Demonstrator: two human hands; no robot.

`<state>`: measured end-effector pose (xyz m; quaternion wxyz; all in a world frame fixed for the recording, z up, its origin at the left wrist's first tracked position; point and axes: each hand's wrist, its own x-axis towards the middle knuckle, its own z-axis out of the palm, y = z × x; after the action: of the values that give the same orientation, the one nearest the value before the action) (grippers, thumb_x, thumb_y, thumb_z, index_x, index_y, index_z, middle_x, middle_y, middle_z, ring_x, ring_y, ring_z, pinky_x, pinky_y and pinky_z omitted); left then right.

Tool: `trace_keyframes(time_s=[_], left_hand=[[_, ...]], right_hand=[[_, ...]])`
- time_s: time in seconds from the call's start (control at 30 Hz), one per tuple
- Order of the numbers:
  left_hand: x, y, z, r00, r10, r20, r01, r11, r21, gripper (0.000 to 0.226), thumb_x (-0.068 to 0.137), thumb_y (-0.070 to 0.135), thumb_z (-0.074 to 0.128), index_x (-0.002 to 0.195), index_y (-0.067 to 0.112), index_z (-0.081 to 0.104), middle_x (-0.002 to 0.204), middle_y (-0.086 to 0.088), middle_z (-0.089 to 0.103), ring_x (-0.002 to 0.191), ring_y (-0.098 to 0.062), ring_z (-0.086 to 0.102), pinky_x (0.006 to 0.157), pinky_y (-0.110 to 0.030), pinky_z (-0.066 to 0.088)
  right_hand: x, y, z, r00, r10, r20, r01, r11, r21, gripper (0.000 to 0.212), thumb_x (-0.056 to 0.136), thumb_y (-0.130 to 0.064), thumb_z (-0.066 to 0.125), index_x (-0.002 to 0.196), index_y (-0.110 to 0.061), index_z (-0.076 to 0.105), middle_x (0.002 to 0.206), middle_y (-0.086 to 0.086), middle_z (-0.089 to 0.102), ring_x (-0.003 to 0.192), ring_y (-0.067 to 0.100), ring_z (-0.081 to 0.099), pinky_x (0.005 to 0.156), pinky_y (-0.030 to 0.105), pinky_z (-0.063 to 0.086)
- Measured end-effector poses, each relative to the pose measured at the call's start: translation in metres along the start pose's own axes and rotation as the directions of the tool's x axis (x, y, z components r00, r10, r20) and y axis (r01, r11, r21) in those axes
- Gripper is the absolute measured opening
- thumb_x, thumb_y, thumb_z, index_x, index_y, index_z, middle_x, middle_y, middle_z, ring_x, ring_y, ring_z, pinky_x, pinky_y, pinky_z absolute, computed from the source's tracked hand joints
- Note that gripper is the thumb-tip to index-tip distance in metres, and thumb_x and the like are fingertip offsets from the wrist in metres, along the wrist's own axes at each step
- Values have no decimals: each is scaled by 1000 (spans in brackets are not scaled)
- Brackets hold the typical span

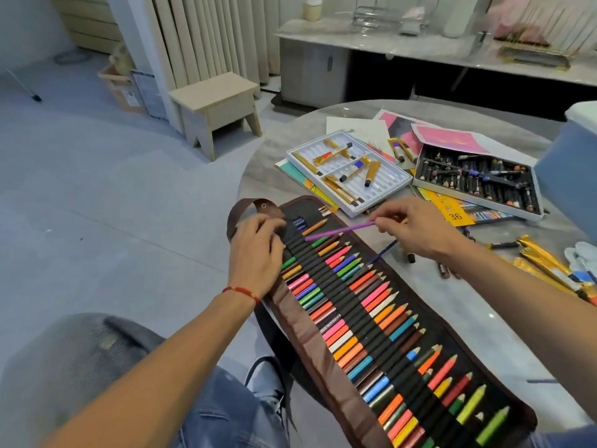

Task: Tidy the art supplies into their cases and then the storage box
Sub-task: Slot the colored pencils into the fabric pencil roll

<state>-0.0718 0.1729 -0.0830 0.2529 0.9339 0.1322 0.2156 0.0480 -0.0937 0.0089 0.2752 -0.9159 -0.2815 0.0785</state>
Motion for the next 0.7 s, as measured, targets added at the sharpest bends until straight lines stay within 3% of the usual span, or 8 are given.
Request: trace_keyframes(time_s=[0.1,0.23,0.33,0.5,0.63,0.7], left_hand=[[-8,-2,9,1000,3,12,-3,1000,-16,29,97,27,49,122,24,64,126,-1,58,121,-16,47,102,-36,42],[-7,0,8,1000,-12,5,12,1000,0,29,97,28,48,122,26,62,126,-1,57,122,-17,47,103,-39,44],[-8,-1,10,1000,-21,12,21,1000,11,27,97,28,49,122,28,61,126,0,56,123,-16,46,103,-38,44],[-9,-3,12,999,-31,14,31,999,13,27,98,28,49,123,30,59,128,2,55,123,-15,45,103,-35,43],[-9,-3,12,999,-40,16,40,999,-3,27,98,28,49,123,31,59,127,3,54,123,-14,44,102,-34,45],[-9,-3,12,999,-38,17,38,999,3,26,98,28,49,123,32,58,127,3,54,122,-13,44,102,-34,45]], right_hand=[[5,14,-5,1000,-12,10,13,996,-83,15,98,-23,64,103,-23,78,89,-14,66,83,4,58,77,29,46],[15,20,-5,998,-64,4,64,991,-119,14,98,-22,63,101,-23,77,87,-14,65,82,3,58,71,21,41],[26,22,-2,993,-107,47,112,986,-126,14,99,-23,63,103,-24,76,95,-9,70,87,8,60,78,28,47],[43,17,-5,981,-163,101,177,972,-152,15,99,-20,62,102,-26,75,92,-15,65,83,-6,54,70,12,34],[51,17,-1,975,-176,133,194,971,-140,16,99,-19,61,98,-30,73,90,-25,62,84,-3,55,71,19,36],[55,17,5,977,-183,106,198,969,-149,15,100,-18,60,100,-24,74,94,-13,65,86,4,56,76,26,40]])
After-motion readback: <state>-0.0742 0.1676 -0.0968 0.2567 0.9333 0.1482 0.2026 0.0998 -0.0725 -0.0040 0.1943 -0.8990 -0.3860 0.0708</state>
